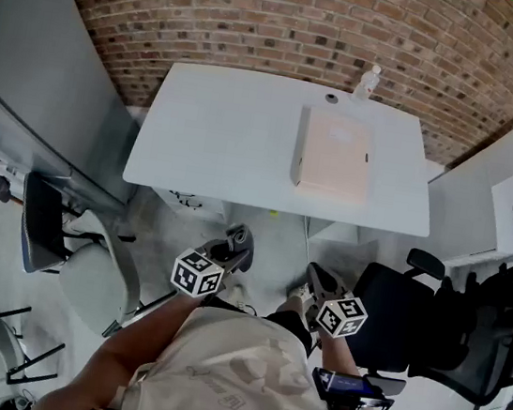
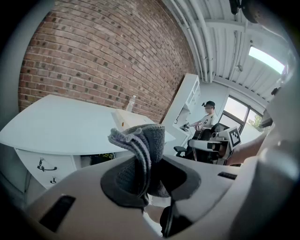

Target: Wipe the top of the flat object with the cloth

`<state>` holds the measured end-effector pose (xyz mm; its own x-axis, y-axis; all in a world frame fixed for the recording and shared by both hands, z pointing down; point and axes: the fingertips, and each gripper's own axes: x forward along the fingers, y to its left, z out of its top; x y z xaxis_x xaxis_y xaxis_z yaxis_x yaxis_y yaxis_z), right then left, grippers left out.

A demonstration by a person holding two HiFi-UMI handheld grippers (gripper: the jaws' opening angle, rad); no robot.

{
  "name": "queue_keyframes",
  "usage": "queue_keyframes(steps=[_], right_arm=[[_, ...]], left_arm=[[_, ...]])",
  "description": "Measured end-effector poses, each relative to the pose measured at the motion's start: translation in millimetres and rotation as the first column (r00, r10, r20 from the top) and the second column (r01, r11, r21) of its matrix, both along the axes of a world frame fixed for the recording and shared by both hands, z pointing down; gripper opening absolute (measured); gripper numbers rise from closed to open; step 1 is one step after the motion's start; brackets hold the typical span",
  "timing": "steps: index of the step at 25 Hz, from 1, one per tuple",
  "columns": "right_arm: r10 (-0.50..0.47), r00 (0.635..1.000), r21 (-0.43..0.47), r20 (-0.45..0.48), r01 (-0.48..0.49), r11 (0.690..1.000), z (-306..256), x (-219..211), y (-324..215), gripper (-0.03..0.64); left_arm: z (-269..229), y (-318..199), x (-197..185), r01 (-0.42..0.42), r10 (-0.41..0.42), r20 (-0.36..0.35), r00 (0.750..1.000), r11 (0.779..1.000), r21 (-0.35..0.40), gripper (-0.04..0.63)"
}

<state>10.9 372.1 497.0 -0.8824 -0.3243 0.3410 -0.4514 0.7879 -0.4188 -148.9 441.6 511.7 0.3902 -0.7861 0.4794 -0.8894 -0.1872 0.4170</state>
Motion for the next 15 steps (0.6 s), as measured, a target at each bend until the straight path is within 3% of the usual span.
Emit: queue_keyframes(steps=[8, 15], right_arm=[[-0.006, 1.0, 0.049, 0.016, 0.005, 0.999, -8, -3, -8, 0.021], [0.071, 0.997, 0.031, 0.028, -0.072, 0.997, -10, 3, -13, 0.021]], left_arm=[[-2, -7, 17, -0.045, 0.044, 0.016, 0.999, 0.998, 0.032, 0.101], [-1, -15, 16, -0.068, 0.067, 0.011, 0.998, 0.997, 0.027, 0.101]])
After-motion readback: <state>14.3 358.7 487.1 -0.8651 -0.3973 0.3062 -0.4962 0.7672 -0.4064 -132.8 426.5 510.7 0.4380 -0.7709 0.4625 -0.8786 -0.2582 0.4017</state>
